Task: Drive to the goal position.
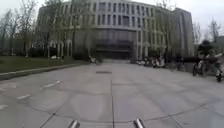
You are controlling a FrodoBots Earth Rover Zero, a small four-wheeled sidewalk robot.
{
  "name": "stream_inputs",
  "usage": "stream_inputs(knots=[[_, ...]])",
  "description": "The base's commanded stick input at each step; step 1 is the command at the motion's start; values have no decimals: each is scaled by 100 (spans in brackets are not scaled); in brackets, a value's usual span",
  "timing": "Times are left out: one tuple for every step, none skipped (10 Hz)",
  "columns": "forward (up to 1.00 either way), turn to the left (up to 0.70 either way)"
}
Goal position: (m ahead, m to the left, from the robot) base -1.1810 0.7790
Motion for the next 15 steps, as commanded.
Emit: stream_inputs(knots=[[70,-30],[70,-13],[70,-6],[70,0],[70,0],[70,0],[70,0],[70,0],[70,0],[70,0],[70,0],[0,0],[0,0],[0,0],[0,0]])
